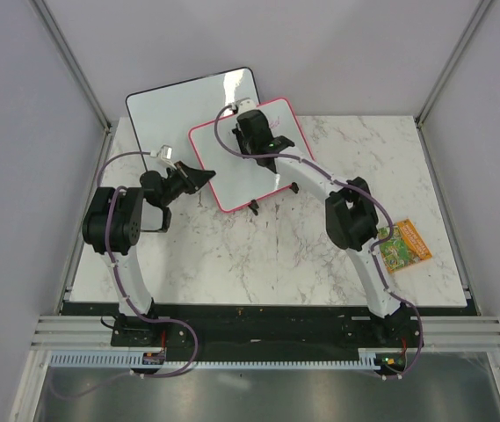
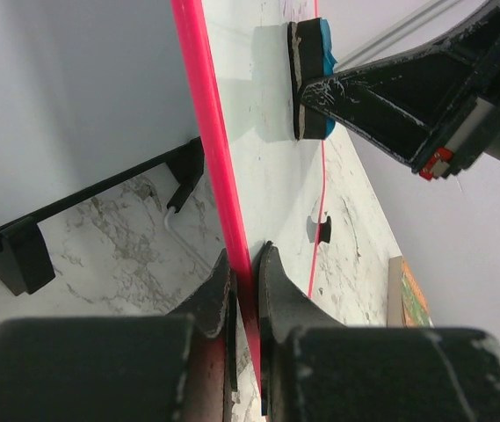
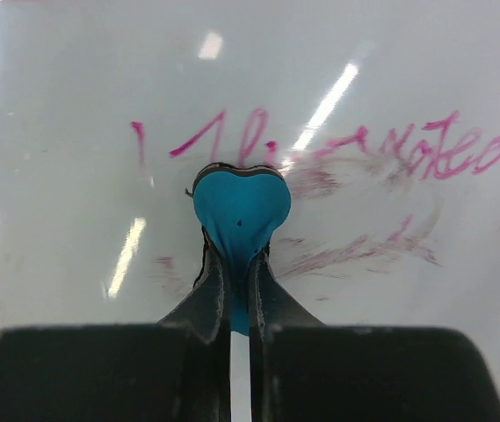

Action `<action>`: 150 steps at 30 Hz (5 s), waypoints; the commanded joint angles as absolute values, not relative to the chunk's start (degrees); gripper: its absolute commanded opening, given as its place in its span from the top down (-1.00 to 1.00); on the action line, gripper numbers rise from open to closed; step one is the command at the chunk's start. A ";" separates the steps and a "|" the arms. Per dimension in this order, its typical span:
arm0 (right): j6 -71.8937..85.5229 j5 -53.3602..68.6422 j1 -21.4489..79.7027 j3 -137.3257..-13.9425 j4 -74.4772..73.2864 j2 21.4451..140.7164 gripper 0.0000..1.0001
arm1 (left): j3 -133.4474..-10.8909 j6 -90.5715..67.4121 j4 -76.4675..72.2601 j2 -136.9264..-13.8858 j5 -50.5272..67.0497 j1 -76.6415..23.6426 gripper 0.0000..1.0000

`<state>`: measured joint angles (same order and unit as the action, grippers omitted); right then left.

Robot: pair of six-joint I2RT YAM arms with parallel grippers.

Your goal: Erase the whiteboard

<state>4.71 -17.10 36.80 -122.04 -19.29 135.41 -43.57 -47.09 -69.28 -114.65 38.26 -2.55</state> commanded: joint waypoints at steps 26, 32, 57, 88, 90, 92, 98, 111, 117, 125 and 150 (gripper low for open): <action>3.07 -3.79 43.06 -110.12 -23.38 139.57 1.00 | -44.38 -36.21 -73.13 -114.35 44.74 -5.45 0.96; 2.55 -1.13 48.86 -115.31 -23.64 142.20 1.00 | -44.39 -35.95 -72.86 -114.26 44.74 -5.54 0.97; 10.54 -30.94 22.86 -114.18 -20.12 141.50 1.00 | -44.47 -35.68 -72.51 -114.08 44.82 -5.54 0.97; -4.04 9.49 43.51 -120.15 -25.23 144.49 1.00 | -44.39 -35.68 -72.86 -114.08 45.00 -5.62 0.96; -4.13 8.53 43.59 -119.62 -25.23 144.40 1.00 | -44.38 -35.68 -72.86 -114.08 45.09 -5.62 0.97; -4.13 5.11 43.33 -118.92 -25.31 144.06 1.00 | -44.30 -35.68 -72.86 -114.08 45.09 -5.62 0.97; -3.60 3.78 43.86 -112.68 -25.49 141.33 1.00 | -44.38 -35.68 -72.86 -114.00 45.00 -5.62 0.97; 3.51 -19.21 42.02 -110.48 -24.44 141.42 1.00 | -44.30 -35.68 -72.95 -114.08 44.91 -5.62 0.96; 6.68 -26.71 36.14 -105.31 -19.00 137.03 1.00 | -44.30 -35.68 -72.86 -114.00 44.91 -5.62 0.96; 9.31 -28.39 26.90 -100.12 -13.37 132.98 1.00 | -44.38 -35.68 -72.77 -113.99 44.74 -5.62 0.97; 0.53 -2.84 35.59 -120.05 -29.26 140.09 1.00 | -44.74 -35.16 -72.25 -114.17 45.09 -5.98 0.96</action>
<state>0.91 -19.09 27.51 -117.97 -18.26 133.60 -43.86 -45.78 -70.19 -114.69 41.01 -3.86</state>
